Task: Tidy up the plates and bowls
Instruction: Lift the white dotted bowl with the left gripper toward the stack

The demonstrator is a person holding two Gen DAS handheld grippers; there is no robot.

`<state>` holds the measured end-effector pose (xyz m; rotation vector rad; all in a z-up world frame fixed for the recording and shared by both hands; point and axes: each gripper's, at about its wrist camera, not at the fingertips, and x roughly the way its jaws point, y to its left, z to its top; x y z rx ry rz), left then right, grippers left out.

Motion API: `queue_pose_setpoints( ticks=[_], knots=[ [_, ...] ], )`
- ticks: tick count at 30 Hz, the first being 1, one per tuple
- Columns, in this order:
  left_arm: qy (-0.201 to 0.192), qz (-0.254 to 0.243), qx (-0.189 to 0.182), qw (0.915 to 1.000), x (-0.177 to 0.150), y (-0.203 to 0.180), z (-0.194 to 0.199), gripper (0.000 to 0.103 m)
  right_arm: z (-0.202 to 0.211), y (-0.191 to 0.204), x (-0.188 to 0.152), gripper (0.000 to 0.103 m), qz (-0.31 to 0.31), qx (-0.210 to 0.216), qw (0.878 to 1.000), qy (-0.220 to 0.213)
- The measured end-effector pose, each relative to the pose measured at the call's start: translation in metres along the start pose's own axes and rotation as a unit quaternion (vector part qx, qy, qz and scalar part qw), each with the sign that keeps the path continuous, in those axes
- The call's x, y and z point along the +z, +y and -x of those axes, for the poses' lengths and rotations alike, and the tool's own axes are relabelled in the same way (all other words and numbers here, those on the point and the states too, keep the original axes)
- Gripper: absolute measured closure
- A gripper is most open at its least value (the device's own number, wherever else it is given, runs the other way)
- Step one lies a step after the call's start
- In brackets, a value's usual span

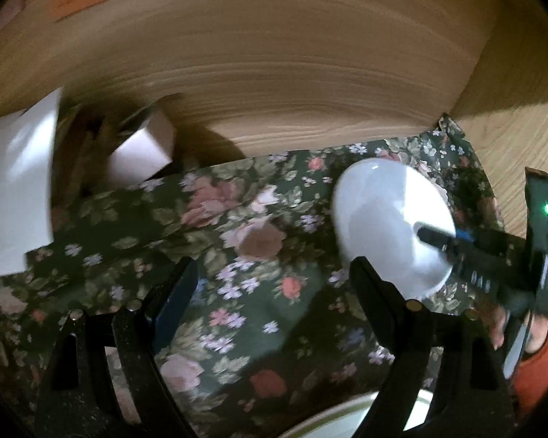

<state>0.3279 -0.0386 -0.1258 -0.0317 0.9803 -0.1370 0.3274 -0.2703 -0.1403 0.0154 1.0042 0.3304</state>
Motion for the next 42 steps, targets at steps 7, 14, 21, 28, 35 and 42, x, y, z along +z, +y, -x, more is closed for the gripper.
queue_pose_setpoints(
  ticks=[7,14,21,28,35,42],
  knots=[
    [0.038,-0.038,0.014,0.9985,0.003,-0.029,-0.035,0.027,0.001,0.019,-0.011,0.081,0.009,0.04,0.999,0.011],
    [0.072,-0.063,0.005,0.9954,0.004,-0.048,-0.063,0.056,-0.007,0.012,-0.009,0.078,0.002,0.056,0.998,0.009],
    [0.085,-0.07,0.006,0.9939,0.001,-0.05,-0.075,0.077,-0.006,0.012,-0.01,0.08,0.0,0.056,0.998,0.0],
    [0.092,-0.062,0.01,0.9938,-0.001,-0.047,-0.074,0.081,0.003,0.017,-0.013,0.08,0.008,0.044,0.999,-0.01],
    [0.068,-0.059,0.005,0.9959,-0.007,-0.044,-0.043,0.081,0.023,0.025,-0.013,0.081,0.003,0.051,0.998,-0.027],
    [0.034,-0.049,-0.003,0.9982,-0.02,-0.035,0.002,0.081,0.054,0.045,-0.015,0.081,0.015,0.057,0.997,-0.054]
  ],
)
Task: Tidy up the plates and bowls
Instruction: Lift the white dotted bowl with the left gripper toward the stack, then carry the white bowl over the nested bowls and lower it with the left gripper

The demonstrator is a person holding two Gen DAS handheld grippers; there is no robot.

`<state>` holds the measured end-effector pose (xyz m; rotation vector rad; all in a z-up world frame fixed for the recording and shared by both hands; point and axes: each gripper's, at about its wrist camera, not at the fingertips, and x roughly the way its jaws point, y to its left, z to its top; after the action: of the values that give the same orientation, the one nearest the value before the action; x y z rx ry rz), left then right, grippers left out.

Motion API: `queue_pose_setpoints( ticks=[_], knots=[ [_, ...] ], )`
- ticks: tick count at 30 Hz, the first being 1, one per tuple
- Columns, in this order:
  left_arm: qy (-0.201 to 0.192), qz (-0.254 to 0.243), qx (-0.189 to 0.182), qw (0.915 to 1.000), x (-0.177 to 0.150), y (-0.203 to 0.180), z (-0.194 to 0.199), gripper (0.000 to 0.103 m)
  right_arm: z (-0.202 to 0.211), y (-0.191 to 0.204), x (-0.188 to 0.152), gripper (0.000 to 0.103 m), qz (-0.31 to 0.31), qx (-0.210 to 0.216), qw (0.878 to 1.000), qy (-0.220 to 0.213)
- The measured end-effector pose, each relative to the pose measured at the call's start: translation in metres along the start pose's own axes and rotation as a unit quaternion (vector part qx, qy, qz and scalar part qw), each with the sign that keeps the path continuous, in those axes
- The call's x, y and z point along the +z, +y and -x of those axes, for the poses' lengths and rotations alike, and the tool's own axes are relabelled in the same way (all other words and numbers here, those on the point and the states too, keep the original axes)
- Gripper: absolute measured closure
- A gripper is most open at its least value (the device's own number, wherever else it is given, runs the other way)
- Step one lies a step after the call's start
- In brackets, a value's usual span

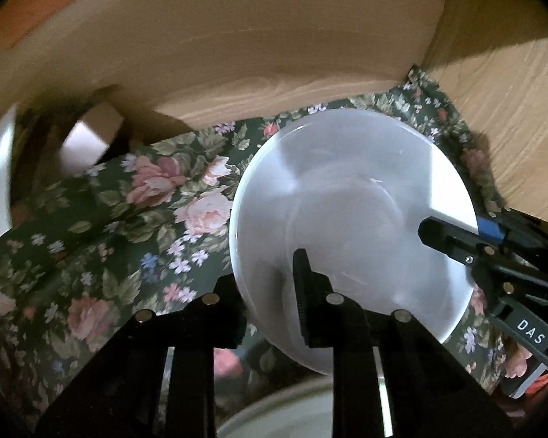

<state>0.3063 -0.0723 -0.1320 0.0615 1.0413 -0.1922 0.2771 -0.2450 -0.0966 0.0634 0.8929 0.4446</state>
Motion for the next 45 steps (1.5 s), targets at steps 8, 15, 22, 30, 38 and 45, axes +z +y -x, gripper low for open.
queue_pose_setpoints(
  ticks=[8,15,22,30,38,45],
  knots=[
    [-0.028,0.018,-0.001,0.9994,-0.033,0.016,0.048,0.081,0.024,0.034,-0.005,0.081,0.024,0.01,0.999,-0.021],
    [-0.059,0.041,0.016,0.9972,-0.065,0.037,0.086,0.081,0.032,0.075,-0.014,0.081,0.053,0.033,0.998,-0.029],
    [-0.069,0.086,0.037,0.9932,-0.104,0.073,0.112,0.081,0.024,0.116,-0.022,0.081,0.083,0.071,0.994,-0.022],
    [-0.083,0.128,0.055,0.9868,-0.147,0.109,0.141,0.081,0.012,0.164,-0.037,0.081,0.121,0.111,0.986,-0.005],
    [-0.085,0.144,0.071,0.9833,-0.183,0.127,0.152,0.081,0.004,0.193,-0.052,0.081,0.141,0.134,0.981,0.012],
    [-0.081,0.145,0.085,0.9825,-0.203,0.134,0.152,0.081,-0.006,0.209,-0.063,0.081,0.152,0.139,0.978,0.033]
  ],
)
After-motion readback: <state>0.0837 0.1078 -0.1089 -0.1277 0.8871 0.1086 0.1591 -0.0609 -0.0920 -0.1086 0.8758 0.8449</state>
